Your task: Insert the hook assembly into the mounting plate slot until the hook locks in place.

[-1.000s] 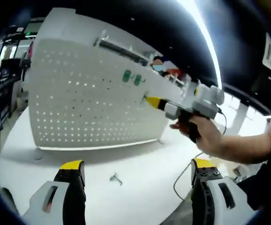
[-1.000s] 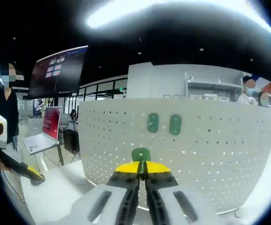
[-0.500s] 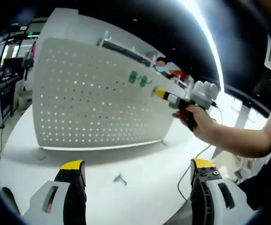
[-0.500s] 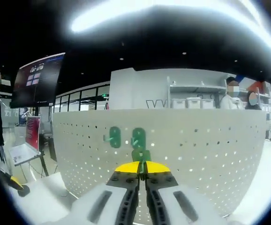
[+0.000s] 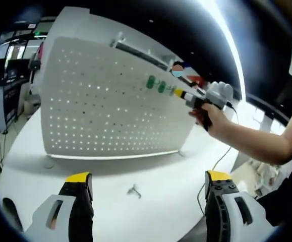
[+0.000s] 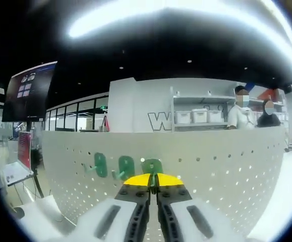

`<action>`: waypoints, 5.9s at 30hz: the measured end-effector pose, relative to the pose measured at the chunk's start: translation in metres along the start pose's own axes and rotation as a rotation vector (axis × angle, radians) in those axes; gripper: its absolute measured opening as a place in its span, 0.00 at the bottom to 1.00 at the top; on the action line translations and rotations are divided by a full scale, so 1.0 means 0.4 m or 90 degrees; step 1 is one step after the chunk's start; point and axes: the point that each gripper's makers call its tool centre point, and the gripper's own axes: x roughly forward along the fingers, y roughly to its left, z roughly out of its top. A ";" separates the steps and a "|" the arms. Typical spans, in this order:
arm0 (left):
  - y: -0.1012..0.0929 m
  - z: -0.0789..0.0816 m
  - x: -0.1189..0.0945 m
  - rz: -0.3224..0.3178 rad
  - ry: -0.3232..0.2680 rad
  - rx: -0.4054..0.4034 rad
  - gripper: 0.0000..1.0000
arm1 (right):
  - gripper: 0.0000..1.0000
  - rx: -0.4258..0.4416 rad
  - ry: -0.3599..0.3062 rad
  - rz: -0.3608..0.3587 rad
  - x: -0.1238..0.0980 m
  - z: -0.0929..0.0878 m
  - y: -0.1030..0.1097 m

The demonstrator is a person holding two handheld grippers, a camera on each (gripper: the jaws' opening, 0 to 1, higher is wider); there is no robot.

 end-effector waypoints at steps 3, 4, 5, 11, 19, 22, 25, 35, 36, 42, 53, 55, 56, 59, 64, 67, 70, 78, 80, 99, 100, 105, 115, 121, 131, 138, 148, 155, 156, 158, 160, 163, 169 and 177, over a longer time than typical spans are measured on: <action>0.001 -0.003 0.002 0.000 0.001 -0.004 0.93 | 0.00 0.009 0.001 -0.011 0.010 0.000 -0.010; 0.002 -0.005 0.002 0.000 0.003 -0.004 0.92 | 0.00 0.013 0.002 -0.012 0.012 0.000 -0.011; 0.002 -0.006 0.002 0.001 0.004 -0.004 0.92 | 0.00 0.015 0.002 -0.015 0.013 0.000 -0.013; 0.010 0.002 -0.004 0.002 -0.002 -0.012 0.91 | 0.00 0.024 0.006 -0.022 0.014 0.002 -0.016; 0.018 0.003 -0.009 0.008 -0.002 -0.015 0.89 | 0.00 0.025 0.003 -0.032 0.018 0.000 -0.016; 0.021 0.003 -0.013 0.009 -0.002 -0.015 0.89 | 0.00 0.027 -0.002 -0.035 0.018 -0.002 -0.014; 0.025 0.000 -0.017 0.012 0.000 -0.016 0.88 | 0.00 0.026 -0.005 -0.042 0.021 -0.010 -0.014; 0.040 -0.002 -0.033 0.024 -0.002 -0.021 0.87 | 0.00 0.032 0.003 -0.045 0.030 -0.016 -0.011; 0.035 0.007 -0.036 0.017 -0.016 -0.030 0.87 | 0.00 0.032 0.007 -0.046 0.031 -0.014 -0.009; 0.032 -0.002 -0.032 0.018 -0.005 -0.025 0.87 | 0.03 0.003 0.019 -0.047 0.030 -0.012 -0.007; 0.022 0.009 -0.037 0.022 -0.002 -0.011 0.86 | 0.17 -0.028 -0.001 -0.044 0.015 0.025 -0.005; 0.022 0.008 -0.040 0.023 -0.002 -0.010 0.85 | 0.17 -0.015 -0.013 -0.042 0.005 0.047 -0.004; 0.022 0.008 -0.041 0.023 -0.002 -0.010 0.85 | 0.18 -0.013 -0.030 -0.043 0.000 0.065 -0.003; 0.024 0.005 -0.045 0.027 -0.004 -0.011 0.85 | 0.19 -0.060 -0.065 -0.041 -0.022 0.117 0.001; 0.026 -0.011 -0.050 0.038 0.011 -0.012 0.86 | 0.19 -0.083 -0.075 -0.010 -0.058 0.150 0.019; 0.018 -0.018 -0.056 0.035 0.016 -0.013 0.86 | 0.20 -0.123 -0.078 0.006 -0.087 0.151 0.029; 0.013 -0.016 -0.065 0.037 0.017 -0.006 0.86 | 0.20 -0.141 -0.064 0.028 -0.105 0.132 0.041; 0.008 -0.016 -0.078 0.041 0.012 0.000 0.85 | 0.25 -0.220 0.004 0.075 -0.162 0.054 0.070; 0.000 -0.013 -0.076 0.037 0.008 -0.001 0.85 | 0.29 -0.197 0.027 0.079 -0.174 0.030 0.066; -0.016 -0.056 -0.076 0.020 0.039 -0.005 0.88 | 0.50 -0.141 0.161 0.199 -0.329 -0.167 0.132; -0.017 -0.056 -0.076 0.020 0.040 -0.005 0.87 | 0.50 -0.155 0.174 0.204 -0.336 -0.180 0.135; -0.021 -0.068 -0.074 0.016 0.052 -0.003 0.88 | 0.51 -0.150 0.175 0.228 -0.367 -0.203 0.170; -0.016 -0.113 -0.081 0.018 0.076 -0.014 0.88 | 0.48 -0.117 0.261 0.272 -0.449 -0.330 0.214; -0.001 -0.143 -0.089 0.029 0.090 -0.021 0.88 | 0.40 -0.121 0.298 0.282 -0.491 -0.401 0.219; 0.019 -0.166 -0.081 0.038 0.106 -0.037 0.87 | 0.29 -0.118 0.376 0.332 -0.503 -0.541 0.297; 0.044 -0.173 -0.087 0.048 0.116 -0.044 0.87 | 0.20 -0.119 0.435 0.353 -0.474 -0.652 0.352; 0.079 -0.188 -0.093 0.066 0.122 -0.060 0.87 | 0.09 -0.145 0.484 0.346 -0.393 -0.737 0.382; 0.085 -0.195 -0.103 0.075 0.122 -0.071 0.86 | 0.05 -0.116 0.516 0.317 -0.370 -0.769 0.382; 0.088 -0.196 -0.103 0.076 0.122 -0.072 0.86 | 0.05 -0.113 0.518 0.316 -0.368 -0.771 0.384; 0.091 -0.201 -0.103 0.079 0.123 -0.076 0.86 | 0.05 -0.117 0.528 0.316 -0.365 -0.785 0.392; 0.090 -0.204 -0.102 0.079 0.124 -0.078 0.86 | 0.05 -0.123 0.533 0.314 -0.364 -0.793 0.393; 0.088 -0.200 -0.098 0.076 0.123 -0.077 0.86 | 0.05 -0.117 0.535 0.308 -0.363 -0.800 0.392; 0.078 -0.194 -0.089 0.069 0.122 -0.076 0.86 | 0.02 -0.115 0.543 0.292 -0.356 -0.808 0.380; 0.070 -0.191 -0.077 0.060 0.127 -0.066 0.85 | 0.00 -0.094 0.546 0.282 -0.347 -0.800 0.366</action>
